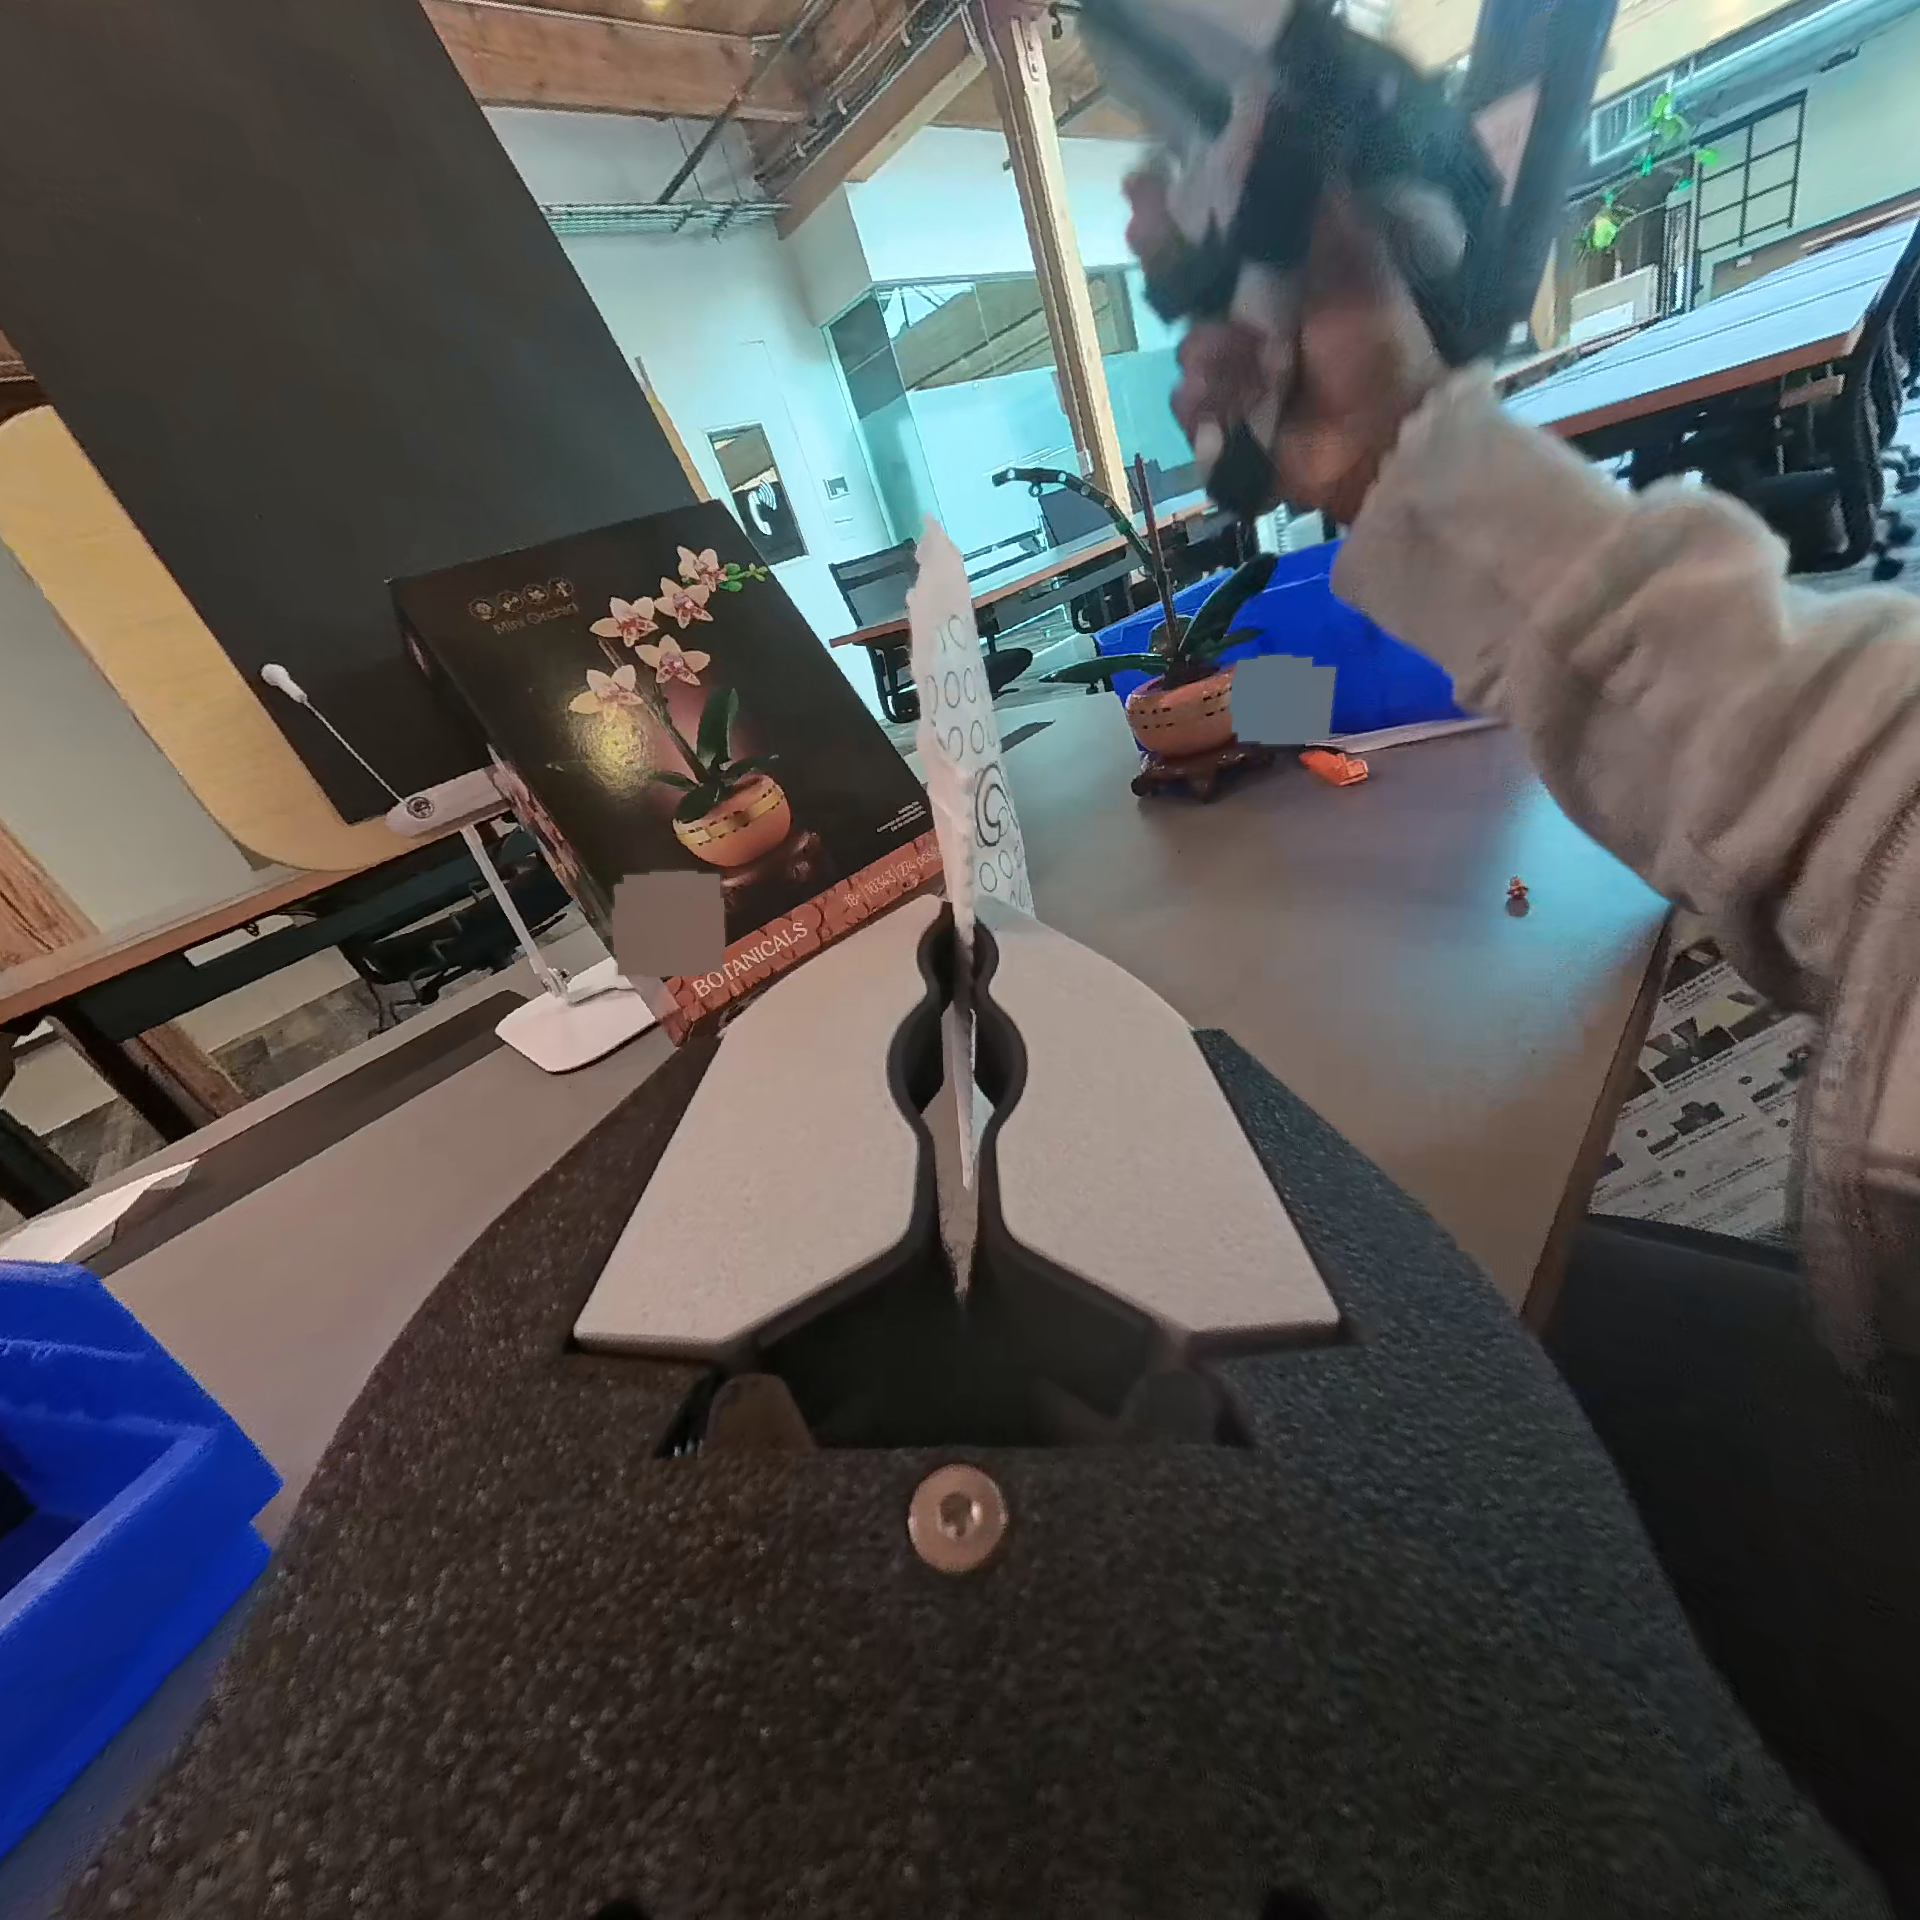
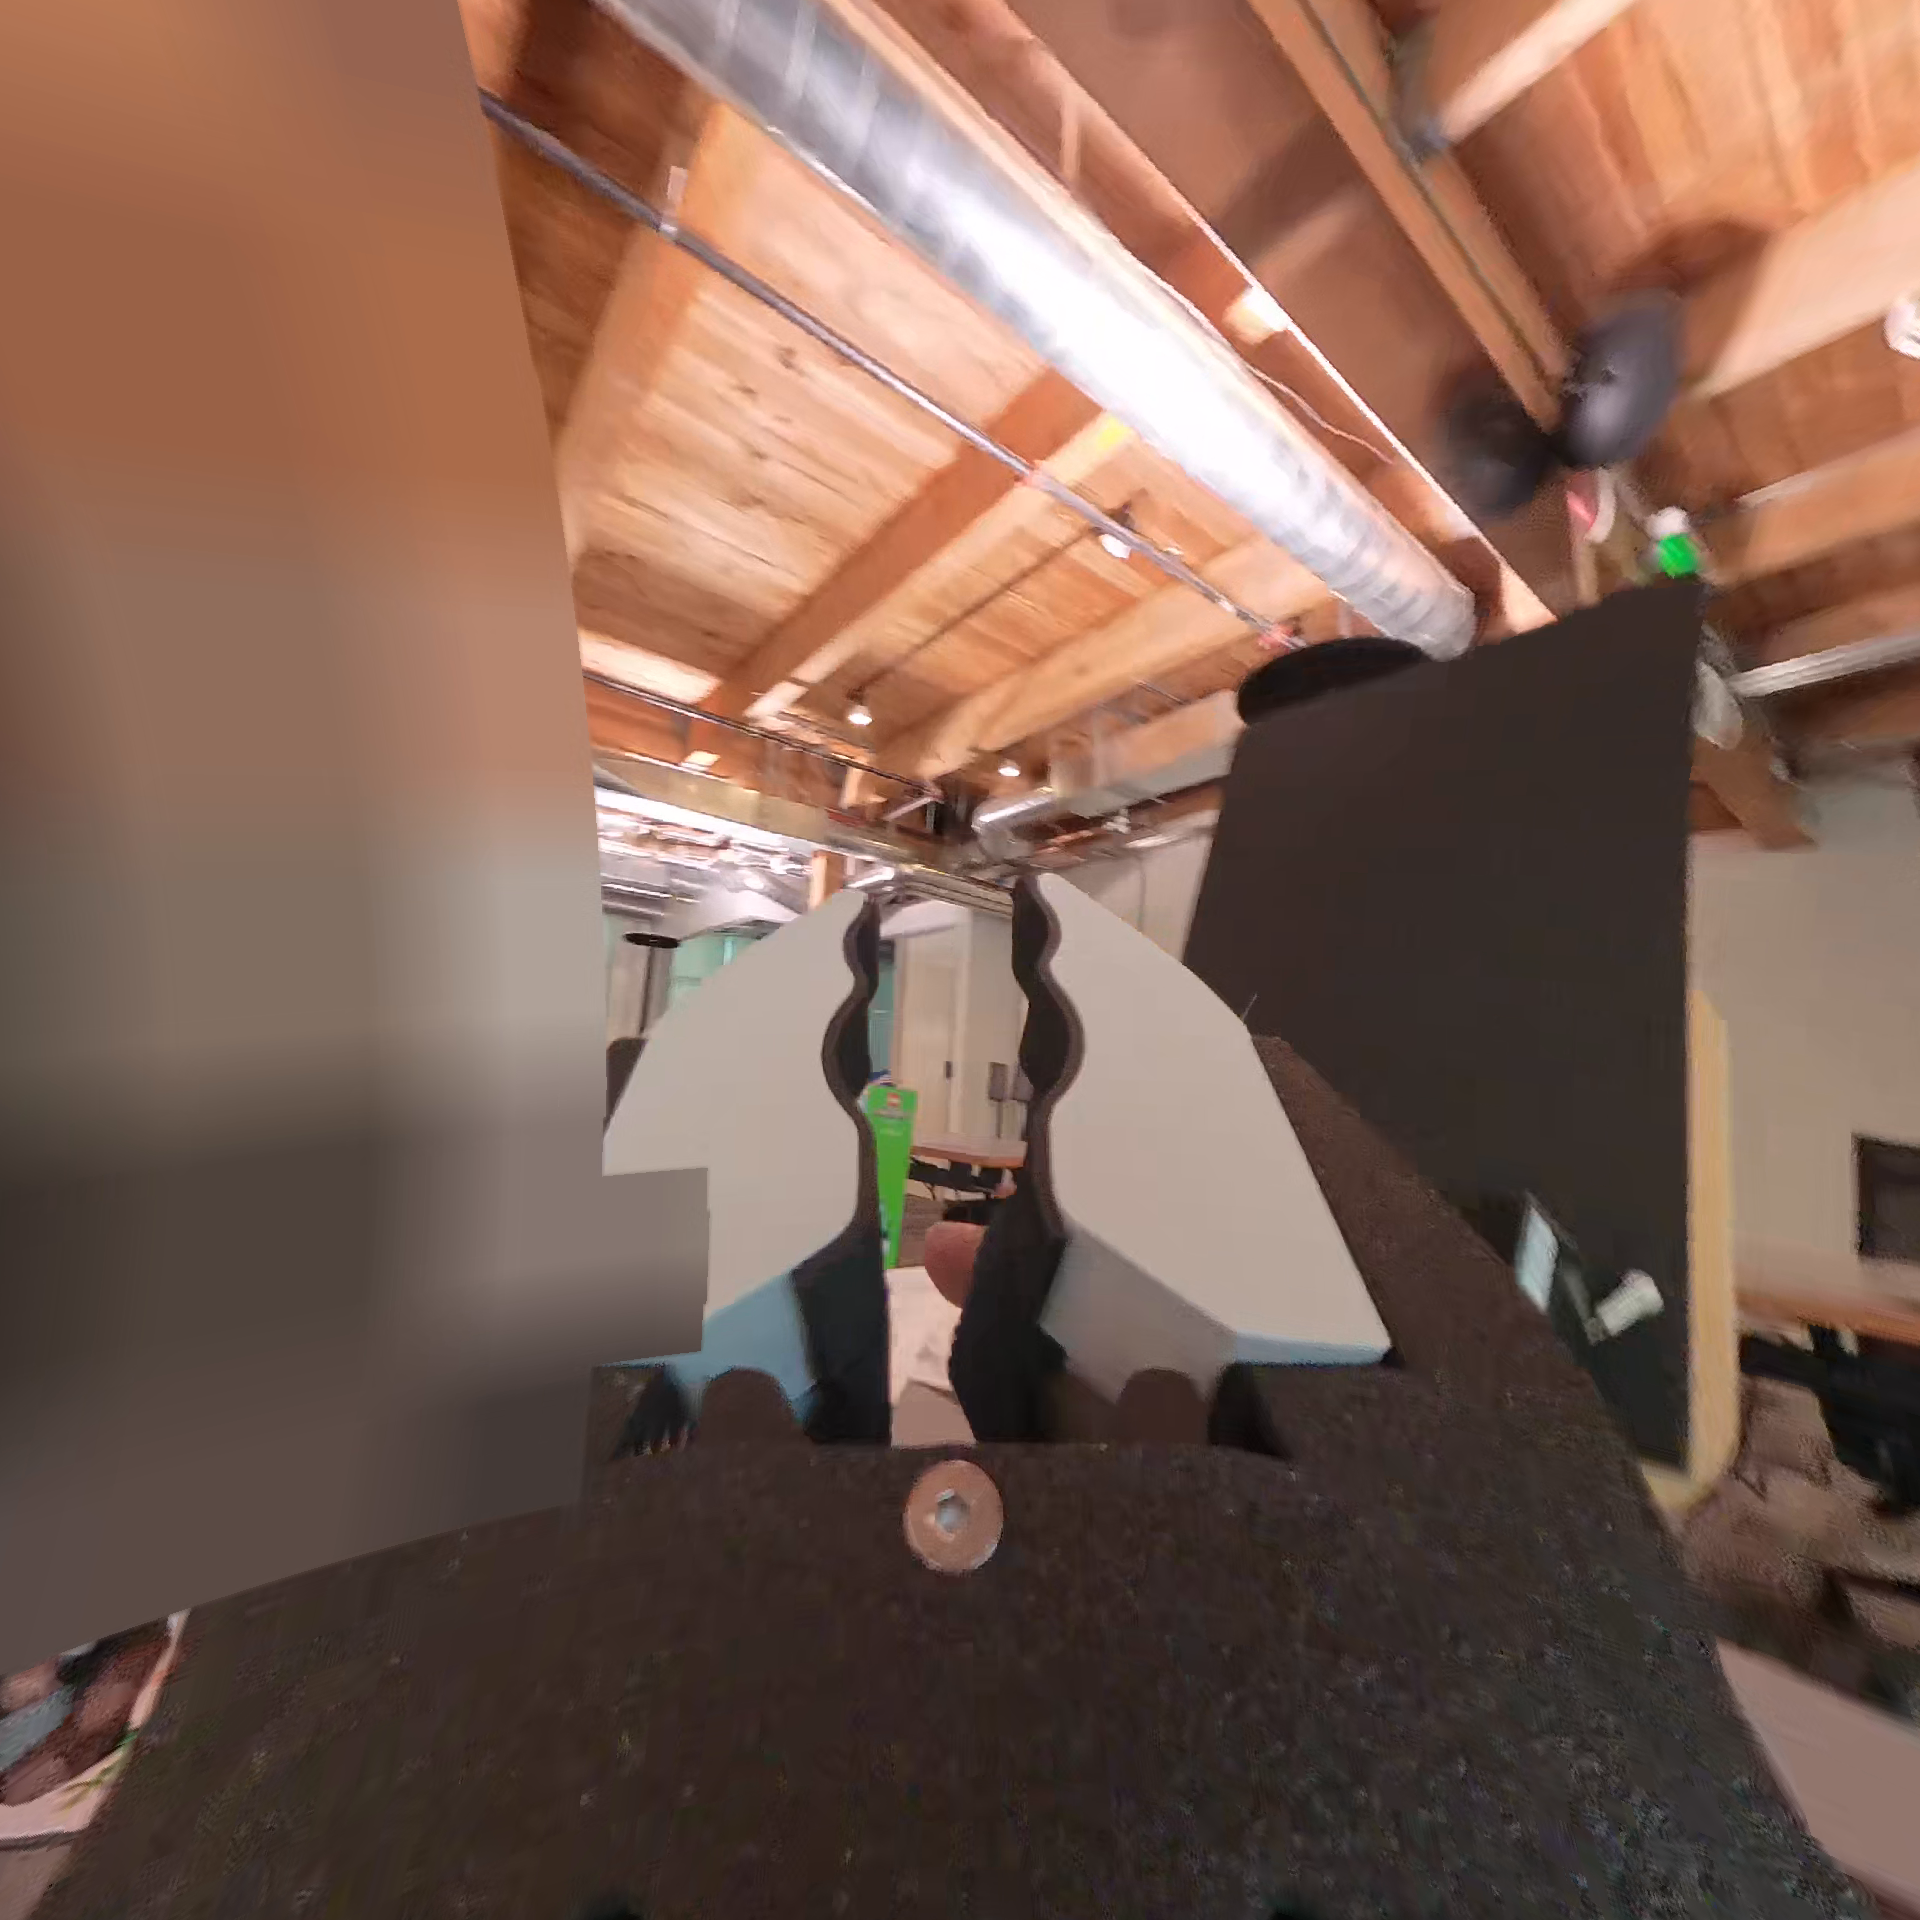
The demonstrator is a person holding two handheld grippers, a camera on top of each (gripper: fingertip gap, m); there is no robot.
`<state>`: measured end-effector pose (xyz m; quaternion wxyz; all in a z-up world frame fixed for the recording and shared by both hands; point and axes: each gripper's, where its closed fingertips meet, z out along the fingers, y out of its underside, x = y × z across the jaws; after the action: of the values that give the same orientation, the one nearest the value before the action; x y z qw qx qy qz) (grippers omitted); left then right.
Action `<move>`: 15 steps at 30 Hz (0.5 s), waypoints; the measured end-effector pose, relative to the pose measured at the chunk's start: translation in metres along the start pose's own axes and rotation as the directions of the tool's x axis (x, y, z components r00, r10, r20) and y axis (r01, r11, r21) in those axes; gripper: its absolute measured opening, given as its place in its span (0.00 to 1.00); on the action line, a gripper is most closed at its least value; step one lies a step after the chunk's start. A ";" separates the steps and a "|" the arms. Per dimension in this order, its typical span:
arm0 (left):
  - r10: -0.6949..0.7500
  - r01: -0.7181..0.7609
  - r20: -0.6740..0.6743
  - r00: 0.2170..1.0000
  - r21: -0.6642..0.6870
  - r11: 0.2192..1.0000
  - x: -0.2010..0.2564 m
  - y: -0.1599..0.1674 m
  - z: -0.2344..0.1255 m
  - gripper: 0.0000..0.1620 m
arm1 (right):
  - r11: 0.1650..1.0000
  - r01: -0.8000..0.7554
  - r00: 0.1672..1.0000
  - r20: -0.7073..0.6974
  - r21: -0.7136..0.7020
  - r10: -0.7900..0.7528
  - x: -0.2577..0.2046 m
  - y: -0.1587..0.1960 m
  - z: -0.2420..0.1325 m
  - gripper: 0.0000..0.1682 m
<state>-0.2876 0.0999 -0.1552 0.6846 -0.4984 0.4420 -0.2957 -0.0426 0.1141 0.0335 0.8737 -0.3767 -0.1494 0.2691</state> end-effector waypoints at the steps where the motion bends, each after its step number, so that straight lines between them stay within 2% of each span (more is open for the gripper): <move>1: 0.005 -0.005 -0.002 1.000 -0.004 1.000 0.001 0.001 0.002 0.00 | 1.000 0.011 0.999 0.030 0.003 -0.011 -0.008 -0.013 0.009 0.15; 3: 0.017 -0.017 -0.006 1.000 -0.018 1.000 0.003 0.004 0.005 0.00 | 0.999 0.035 0.997 0.065 -0.034 -0.032 -0.021 -0.028 0.023 0.17; 4: 0.019 -0.020 -0.011 1.000 -0.026 0.999 0.005 0.006 0.007 0.00 | 0.992 0.039 0.997 0.068 -0.116 -0.031 -0.027 -0.025 0.027 0.17; 5: 0.014 -0.015 -0.021 1.000 -0.034 0.999 0.006 0.009 0.008 0.00 | 0.964 0.048 0.996 0.086 -0.260 -0.026 -0.034 -0.010 0.026 0.18; 6: 0.002 -0.003 -0.036 0.999 -0.042 0.999 0.009 0.011 0.009 0.00 | 0.897 0.067 0.993 0.117 -0.437 -0.018 -0.042 0.014 0.018 0.19; 7: -0.015 0.012 -0.050 0.999 -0.048 0.999 0.011 0.013 0.009 0.00 | 0.787 0.099 0.987 0.162 -0.608 0.000 -0.052 0.041 0.000 0.30; 8: -0.033 0.029 -0.067 0.997 -0.052 0.998 0.014 0.014 0.009 0.00 | 0.641 0.140 0.977 0.210 -0.754 0.035 -0.062 0.069 -0.029 0.37; 10: -0.075 0.069 -0.111 0.991 -0.054 0.996 0.022 0.014 0.009 0.00 | 0.319 0.231 0.959 0.270 -0.919 0.084 -0.075 0.113 -0.103 0.34; 12: -0.106 0.099 -0.161 0.981 -0.053 0.994 0.032 0.014 0.009 0.00 | 0.071 0.242 0.955 0.251 -0.968 0.160 -0.088 0.138 -0.175 0.29; 13: -0.111 0.103 -0.182 0.977 -0.054 0.993 0.037 0.014 0.009 0.00 | -0.024 0.220 0.958 0.212 -0.975 0.194 -0.093 0.145 -0.204 0.28; 14: -0.112 0.102 -0.203 0.973 -0.059 0.993 0.041 0.015 0.009 0.00 | -0.081 0.197 0.964 0.178 -0.977 0.200 -0.095 0.150 -0.224 0.26; 15: -0.111 0.098 -0.223 0.968 -0.069 0.993 0.046 0.017 0.009 0.00 | -0.095 0.169 0.969 0.148 -0.981 0.198 -0.096 0.155 -0.237 0.22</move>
<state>-0.2603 0.0707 -0.1842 0.5987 -0.5035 0.4986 -0.3734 -0.0659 0.0096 -0.2454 0.2776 -0.8638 -0.4019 0.1236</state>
